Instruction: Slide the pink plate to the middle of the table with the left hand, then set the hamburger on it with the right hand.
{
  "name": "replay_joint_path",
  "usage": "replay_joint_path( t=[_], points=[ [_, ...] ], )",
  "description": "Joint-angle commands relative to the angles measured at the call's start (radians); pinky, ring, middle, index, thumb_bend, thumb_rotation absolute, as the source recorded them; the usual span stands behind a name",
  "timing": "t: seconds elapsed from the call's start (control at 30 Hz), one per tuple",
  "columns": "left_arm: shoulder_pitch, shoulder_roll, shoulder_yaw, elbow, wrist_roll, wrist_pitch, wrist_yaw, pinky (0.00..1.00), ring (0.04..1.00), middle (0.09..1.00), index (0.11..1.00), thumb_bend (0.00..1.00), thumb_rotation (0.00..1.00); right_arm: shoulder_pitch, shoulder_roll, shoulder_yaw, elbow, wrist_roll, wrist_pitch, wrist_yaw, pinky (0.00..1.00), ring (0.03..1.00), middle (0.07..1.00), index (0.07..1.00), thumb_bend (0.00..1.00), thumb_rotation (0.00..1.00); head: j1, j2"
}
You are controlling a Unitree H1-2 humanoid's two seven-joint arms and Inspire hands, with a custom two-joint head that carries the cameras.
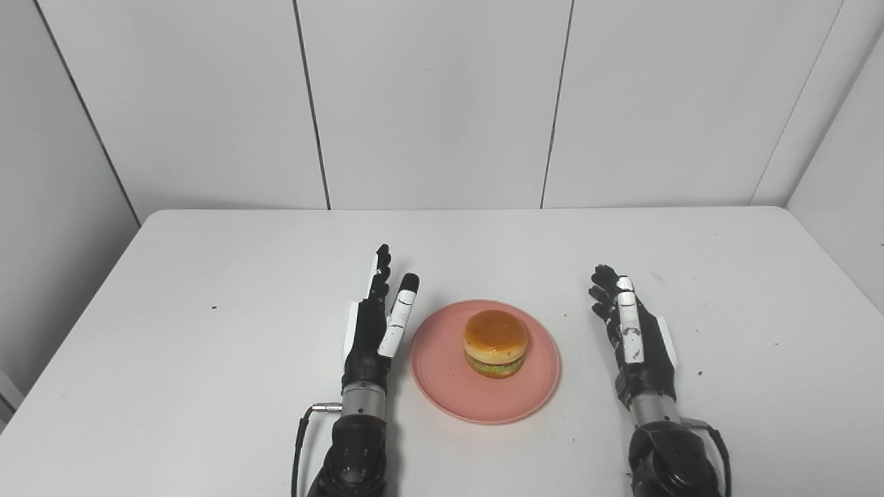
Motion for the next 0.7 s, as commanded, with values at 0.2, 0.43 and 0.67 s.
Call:
replay_joint_path(
  t=[0.2,0.43,0.67],
  points=[
    [0.019,0.026,0.035,0.014,-0.039,0.047,-0.016,1.0,1.0,1.0,1.0,0.82,0.94,-0.012,0.02,0.015,0.016,-0.003,-0.077,0.002,0.98,0.939,0.917,0.859,0.84,1.0,-0.002,-0.003],
    [0.008,0.019,0.042,0.023,-0.042,0.074,-0.008,1.0,1.0,1.0,1.0,0.87,0.97,-0.015,0.018,0.015,0.043,-0.007,-0.074,0.0,1.0,0.961,0.941,0.88,0.83,1.0,-0.002,0.0],
    [0.008,0.009,0.033,0.024,-0.05,0.07,-0.019,1.0,1.0,1.0,1.0,0.8,0.96,-0.019,0.017,0.01,0.058,0.007,-0.064,0.007,1.0,0.962,0.94,0.872,0.83,0.98,-0.003,0.001]
  ],
)
